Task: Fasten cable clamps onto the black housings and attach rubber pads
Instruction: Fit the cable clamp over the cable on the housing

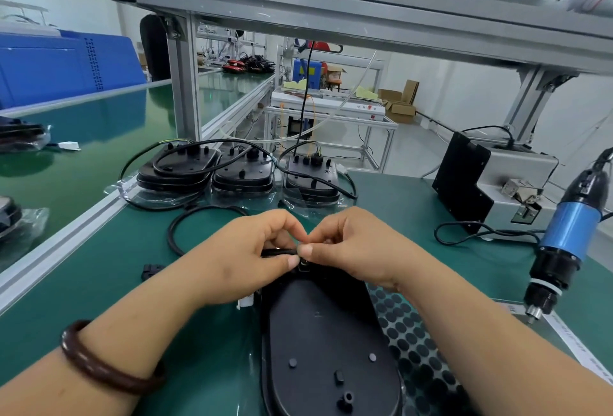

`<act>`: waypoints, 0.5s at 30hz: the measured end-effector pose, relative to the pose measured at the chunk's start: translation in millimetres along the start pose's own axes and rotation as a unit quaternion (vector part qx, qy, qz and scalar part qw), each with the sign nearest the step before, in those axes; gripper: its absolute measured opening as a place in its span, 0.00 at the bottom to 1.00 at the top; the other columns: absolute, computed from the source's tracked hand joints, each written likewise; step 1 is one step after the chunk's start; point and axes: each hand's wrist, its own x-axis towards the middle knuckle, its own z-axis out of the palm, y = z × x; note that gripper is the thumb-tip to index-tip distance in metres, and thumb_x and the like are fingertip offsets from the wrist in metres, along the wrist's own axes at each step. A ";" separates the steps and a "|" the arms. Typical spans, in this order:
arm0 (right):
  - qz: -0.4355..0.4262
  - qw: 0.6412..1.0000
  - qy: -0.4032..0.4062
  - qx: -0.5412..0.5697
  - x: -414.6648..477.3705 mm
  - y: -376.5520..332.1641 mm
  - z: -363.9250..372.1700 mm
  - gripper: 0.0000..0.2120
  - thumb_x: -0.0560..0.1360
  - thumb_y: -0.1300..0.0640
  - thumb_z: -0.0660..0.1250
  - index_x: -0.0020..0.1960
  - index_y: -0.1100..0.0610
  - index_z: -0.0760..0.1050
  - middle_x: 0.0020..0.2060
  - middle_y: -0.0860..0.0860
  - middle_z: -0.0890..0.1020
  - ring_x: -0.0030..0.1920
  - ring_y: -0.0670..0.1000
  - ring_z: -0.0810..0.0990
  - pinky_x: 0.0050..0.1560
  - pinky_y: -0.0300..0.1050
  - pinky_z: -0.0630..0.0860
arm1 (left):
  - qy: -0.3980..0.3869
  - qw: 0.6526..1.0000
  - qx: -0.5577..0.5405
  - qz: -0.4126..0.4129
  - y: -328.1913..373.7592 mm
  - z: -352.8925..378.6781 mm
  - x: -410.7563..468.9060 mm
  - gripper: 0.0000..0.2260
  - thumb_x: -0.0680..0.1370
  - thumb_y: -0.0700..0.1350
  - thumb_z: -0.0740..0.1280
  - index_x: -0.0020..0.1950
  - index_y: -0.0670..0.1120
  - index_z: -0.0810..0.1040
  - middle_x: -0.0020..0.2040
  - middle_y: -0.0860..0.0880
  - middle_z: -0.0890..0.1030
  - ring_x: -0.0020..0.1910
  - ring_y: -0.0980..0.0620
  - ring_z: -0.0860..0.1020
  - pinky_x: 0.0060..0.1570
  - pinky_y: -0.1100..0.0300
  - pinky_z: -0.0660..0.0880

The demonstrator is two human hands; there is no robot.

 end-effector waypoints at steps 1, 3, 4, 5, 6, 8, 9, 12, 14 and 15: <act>-0.025 1.000 0.017 0.003 -2.2 0.8 2.3 0.07 0.72 0.58 0.73 0.38 0.49 0.78 0.30 0.44 0.75 0.30 0.41 0.70 0.35 0.34 0.68 | 0.003 1.000 -0.013 -0.002 0.0 2.0 0.6 0.10 0.75 0.40 0.69 0.48 0.55 0.76 0.42 0.59 0.82 0.42 0.62 0.79 0.45 0.70 0.73; -0.065 0.997 0.037 0.015 -5.4 2.3 5.0 0.09 0.72 0.62 0.73 0.38 0.51 0.76 0.30 0.43 0.76 0.29 0.39 0.70 0.35 0.31 0.68 | 0.004 0.999 -0.032 -0.008 -1.5 3.7 1.9 0.10 0.75 0.38 0.69 0.47 0.53 0.74 0.40 0.59 0.81 0.41 0.62 0.78 0.46 0.68 0.73; -0.074 0.996 0.040 0.021 -6.5 2.8 5.5 0.09 0.72 0.63 0.73 0.38 0.52 0.77 0.30 0.43 0.76 0.29 0.39 0.70 0.35 0.30 0.68 | 0.001 0.999 -0.050 -0.015 -2.0 4.2 1.9 0.09 0.75 0.37 0.68 0.47 0.51 0.74 0.41 0.58 0.82 0.42 0.60 0.78 0.48 0.65 0.75; -0.077 0.996 0.042 0.025 -7.2 3.4 5.6 0.09 0.72 0.63 0.73 0.38 0.52 0.78 0.29 0.42 0.76 0.29 0.39 0.70 0.35 0.31 0.69 | -0.003 0.997 -0.075 -0.024 -1.9 4.6 2.0 0.09 0.75 0.36 0.68 0.48 0.50 0.73 0.42 0.55 0.83 0.43 0.58 0.79 0.49 0.62 0.75; -0.077 0.996 0.044 0.029 -7.7 4.1 5.3 0.08 0.72 0.62 0.74 0.38 0.52 0.78 0.29 0.42 0.77 0.29 0.39 0.71 0.35 0.31 0.69 | -0.007 0.994 -0.100 -0.034 -1.6 5.1 1.9 0.10 0.76 0.35 0.68 0.49 0.49 0.72 0.43 0.52 0.83 0.44 0.55 0.79 0.50 0.59 0.74; -0.082 0.995 0.047 0.039 -7.9 5.8 5.3 0.09 0.72 0.62 0.74 0.37 0.51 0.78 0.30 0.42 0.78 0.30 0.38 0.72 0.36 0.31 0.69 | -0.009 0.989 -0.139 -0.050 -0.3 6.0 1.8 0.10 0.76 0.34 0.67 0.51 0.48 0.72 0.45 0.47 0.83 0.43 0.53 0.77 0.50 0.57 0.73; -0.087 0.994 0.048 0.045 -7.9 6.8 5.8 0.10 0.72 0.62 0.74 0.37 0.50 0.78 0.30 0.42 0.78 0.31 0.38 0.72 0.36 0.31 0.69 | -0.008 0.986 -0.155 -0.058 0.3 6.8 1.8 0.10 0.76 0.34 0.66 0.51 0.48 0.73 0.45 0.45 0.83 0.43 0.52 0.76 0.50 0.55 0.73; -0.105 0.991 0.048 0.070 -7.4 9.7 6.7 0.10 0.73 0.63 0.73 0.39 0.50 0.77 0.32 0.43 0.78 0.33 0.41 0.72 0.38 0.33 0.70 | 0.002 0.979 -0.184 -0.084 2.3 8.0 4.2 0.08 0.77 0.34 0.64 0.52 0.46 0.75 0.47 0.40 0.82 0.45 0.51 0.76 0.54 0.49 0.72; -0.111 0.989 0.051 0.084 -6.8 11.7 6.8 0.09 0.73 0.62 0.73 0.39 0.50 0.78 0.32 0.44 0.79 0.34 0.44 0.73 0.39 0.36 0.72 | 0.017 0.979 -0.182 -0.093 2.8 8.4 7.7 0.06 0.78 0.37 0.65 0.51 0.46 0.77 0.45 0.41 0.82 0.44 0.50 0.76 0.54 0.47 0.73; -0.113 0.989 0.052 0.087 -6.5 12.2 7.0 0.08 0.73 0.62 0.73 0.40 0.51 0.78 0.32 0.44 0.79 0.34 0.44 0.73 0.39 0.36 0.72 | 0.019 0.979 -0.178 -0.095 3.0 8.1 10.0 0.05 0.78 0.38 0.65 0.50 0.47 0.77 0.43 0.42 0.82 0.42 0.50 0.75 0.50 0.48 0.73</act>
